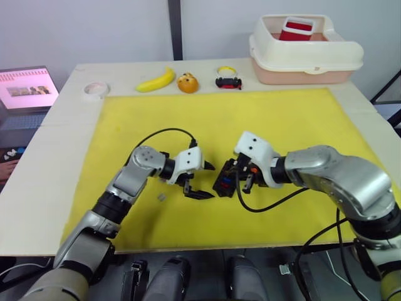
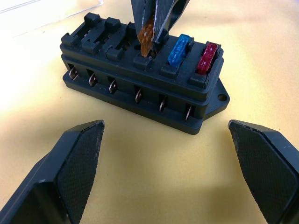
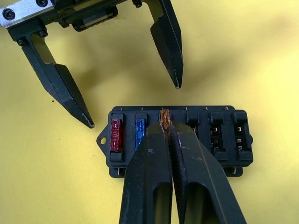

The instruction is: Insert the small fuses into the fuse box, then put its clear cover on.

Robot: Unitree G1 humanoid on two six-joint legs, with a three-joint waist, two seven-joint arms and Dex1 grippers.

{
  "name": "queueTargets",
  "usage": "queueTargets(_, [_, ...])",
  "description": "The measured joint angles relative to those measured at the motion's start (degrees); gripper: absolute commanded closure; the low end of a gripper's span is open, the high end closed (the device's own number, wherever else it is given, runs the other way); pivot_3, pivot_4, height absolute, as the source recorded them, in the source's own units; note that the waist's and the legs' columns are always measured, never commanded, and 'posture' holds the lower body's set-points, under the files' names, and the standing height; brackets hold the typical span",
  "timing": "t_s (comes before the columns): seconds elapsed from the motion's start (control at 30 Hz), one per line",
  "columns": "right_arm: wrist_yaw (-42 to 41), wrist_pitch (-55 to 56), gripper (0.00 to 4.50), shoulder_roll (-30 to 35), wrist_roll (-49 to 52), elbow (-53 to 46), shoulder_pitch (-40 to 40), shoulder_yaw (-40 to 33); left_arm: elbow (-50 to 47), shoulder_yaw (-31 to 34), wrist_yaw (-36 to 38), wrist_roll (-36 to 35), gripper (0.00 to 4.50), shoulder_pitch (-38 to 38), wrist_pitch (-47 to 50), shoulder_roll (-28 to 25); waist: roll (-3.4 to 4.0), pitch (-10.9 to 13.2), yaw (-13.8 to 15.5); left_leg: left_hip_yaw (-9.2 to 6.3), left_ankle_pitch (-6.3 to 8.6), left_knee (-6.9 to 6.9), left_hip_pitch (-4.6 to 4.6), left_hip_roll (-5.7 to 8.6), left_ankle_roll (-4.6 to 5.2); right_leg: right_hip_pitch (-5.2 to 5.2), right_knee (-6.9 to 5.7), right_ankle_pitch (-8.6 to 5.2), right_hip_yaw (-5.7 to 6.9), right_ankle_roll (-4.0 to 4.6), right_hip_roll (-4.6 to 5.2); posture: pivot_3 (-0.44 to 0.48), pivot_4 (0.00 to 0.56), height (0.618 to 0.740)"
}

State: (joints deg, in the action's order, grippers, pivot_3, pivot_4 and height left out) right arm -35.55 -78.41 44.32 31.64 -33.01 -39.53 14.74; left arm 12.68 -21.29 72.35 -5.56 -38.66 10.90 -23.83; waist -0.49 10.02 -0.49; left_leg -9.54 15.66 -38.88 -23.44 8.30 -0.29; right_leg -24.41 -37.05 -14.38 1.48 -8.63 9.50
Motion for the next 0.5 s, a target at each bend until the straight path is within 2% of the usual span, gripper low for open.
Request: queueTargets(0.5, [-0.2,2.6,4.48,1.1,-0.7,0.7,1.9,0.6,0.0,0.0,-0.1,0.0,0.00,0.0,-0.1,0.0,0.00,0.0,0.1,0.00,0.00,0.00,0.00,0.00,0.00,0.00,0.00,0.00,0.00,0.00,0.00,0.000,0.150,0.740])
